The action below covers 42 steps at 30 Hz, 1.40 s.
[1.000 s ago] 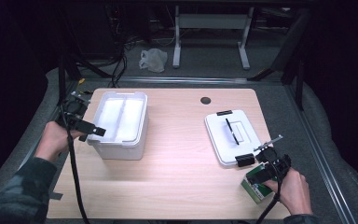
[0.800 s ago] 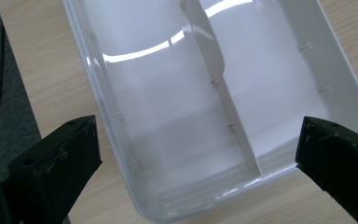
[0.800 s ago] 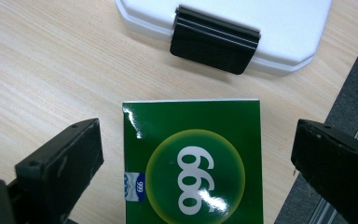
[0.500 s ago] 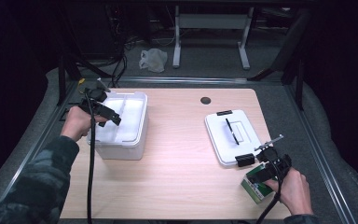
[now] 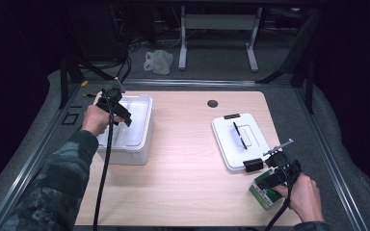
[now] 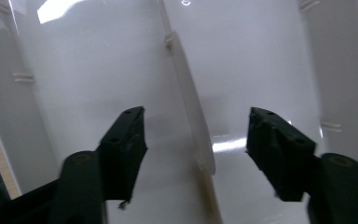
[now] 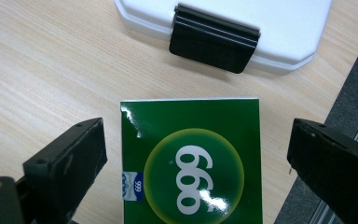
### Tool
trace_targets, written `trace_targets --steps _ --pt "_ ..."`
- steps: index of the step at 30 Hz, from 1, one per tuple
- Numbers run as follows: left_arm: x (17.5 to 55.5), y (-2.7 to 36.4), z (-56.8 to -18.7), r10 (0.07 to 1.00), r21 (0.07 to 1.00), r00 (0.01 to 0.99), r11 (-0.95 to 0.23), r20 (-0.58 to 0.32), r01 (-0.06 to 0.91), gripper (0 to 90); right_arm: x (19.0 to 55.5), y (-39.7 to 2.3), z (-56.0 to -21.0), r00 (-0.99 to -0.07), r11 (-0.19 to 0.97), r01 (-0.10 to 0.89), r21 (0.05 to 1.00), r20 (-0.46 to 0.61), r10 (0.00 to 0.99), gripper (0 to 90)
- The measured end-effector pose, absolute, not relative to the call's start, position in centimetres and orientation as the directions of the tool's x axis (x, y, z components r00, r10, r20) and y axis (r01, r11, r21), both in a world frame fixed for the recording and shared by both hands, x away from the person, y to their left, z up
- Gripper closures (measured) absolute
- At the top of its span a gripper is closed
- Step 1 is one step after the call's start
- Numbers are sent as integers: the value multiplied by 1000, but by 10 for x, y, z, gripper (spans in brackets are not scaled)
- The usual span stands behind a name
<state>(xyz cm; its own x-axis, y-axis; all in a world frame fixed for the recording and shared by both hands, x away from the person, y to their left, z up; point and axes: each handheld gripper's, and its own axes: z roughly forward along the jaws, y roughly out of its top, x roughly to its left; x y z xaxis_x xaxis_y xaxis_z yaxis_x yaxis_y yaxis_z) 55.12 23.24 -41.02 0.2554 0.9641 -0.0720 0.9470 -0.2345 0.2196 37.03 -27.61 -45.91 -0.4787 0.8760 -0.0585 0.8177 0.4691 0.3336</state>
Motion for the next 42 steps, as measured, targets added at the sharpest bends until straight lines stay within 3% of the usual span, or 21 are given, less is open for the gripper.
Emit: trace_targets --steps 3,10,18,22,31,42 --pt "552 230 -409 967 215 251 -235 -51 948 528 371 -277 -460 -476 467 818 336 -59 877 48" --pt "549 229 -411 970 194 241 -229 -37 954 622 371 -276 -459 -477 467 819 334 -59 877 50" --pt "544 223 -419 970 184 241 -233 -21 955 809 371 -276 -460 -476 468 819 333 -60 877 56" --pt "543 216 -419 968 192 250 -252 37 948 833 371 -276 -459 -478 469 818 334 -60 876 58" --pt "538 214 -419 959 194 281 -282 32 940 865 371 -278 -459 -471 463 820 336 -63 880 58" --pt "527 208 -419 899 203 434 -436 55 877 893 371 -278 -458 -468 461 820 338 -67 881 58"
